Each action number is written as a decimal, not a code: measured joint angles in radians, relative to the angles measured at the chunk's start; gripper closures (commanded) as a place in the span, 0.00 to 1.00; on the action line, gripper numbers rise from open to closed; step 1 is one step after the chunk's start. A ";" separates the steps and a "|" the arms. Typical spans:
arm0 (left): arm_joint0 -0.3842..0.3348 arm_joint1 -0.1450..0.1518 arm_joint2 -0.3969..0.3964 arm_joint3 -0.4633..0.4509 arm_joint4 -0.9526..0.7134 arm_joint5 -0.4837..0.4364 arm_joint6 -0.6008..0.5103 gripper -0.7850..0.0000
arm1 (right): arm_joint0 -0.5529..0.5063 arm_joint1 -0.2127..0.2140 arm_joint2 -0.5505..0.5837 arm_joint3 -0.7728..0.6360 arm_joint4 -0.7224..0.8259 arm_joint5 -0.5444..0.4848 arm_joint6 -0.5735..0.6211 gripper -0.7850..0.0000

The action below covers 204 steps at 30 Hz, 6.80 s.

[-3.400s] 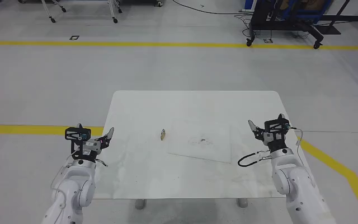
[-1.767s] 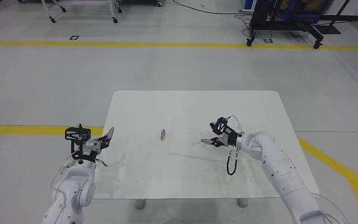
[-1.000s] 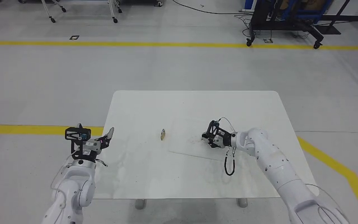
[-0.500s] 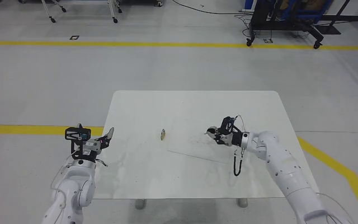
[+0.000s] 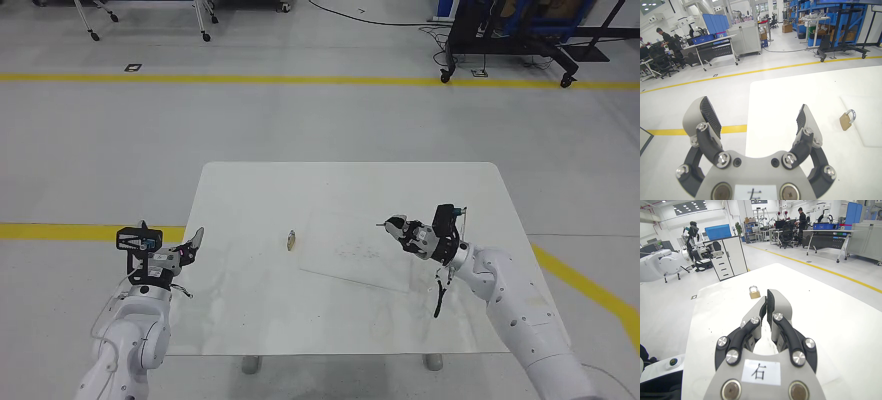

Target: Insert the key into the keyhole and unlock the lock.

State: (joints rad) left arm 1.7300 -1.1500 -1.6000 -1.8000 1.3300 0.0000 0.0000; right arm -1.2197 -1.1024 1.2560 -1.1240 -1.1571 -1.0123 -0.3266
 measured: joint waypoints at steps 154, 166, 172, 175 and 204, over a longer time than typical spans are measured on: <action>-0.649 -0.072 0.525 0.523 -1.494 -0.624 -0.845 1.00 | 0.163 0.038 -0.527 -0.041 1.111 0.000 0.383 0.00; -0.646 -0.050 0.529 0.496 -1.450 -0.656 -1.001 1.00 | 0.116 0.096 -0.437 -0.113 1.063 0.046 0.677 0.24; -0.657 -0.047 0.551 0.480 -1.431 -0.664 -1.031 1.00 | 0.111 0.109 -0.445 -0.128 1.210 0.000 0.820 0.58; -0.659 -0.046 0.559 0.479 -1.423 -0.662 -1.029 1.00 | 0.120 0.111 -0.450 -0.122 1.266 0.008 0.871 0.61; -0.661 -0.027 0.587 0.462 -1.393 -0.665 -0.995 1.00 | 0.151 0.078 -0.485 -0.069 1.390 0.007 0.963 1.00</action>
State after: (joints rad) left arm 1.0695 -1.1771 -1.0134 -1.3382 -0.0625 -0.6651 -0.9952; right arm -1.0684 -1.0241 0.7708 -1.1934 0.2333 -1.0049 0.6368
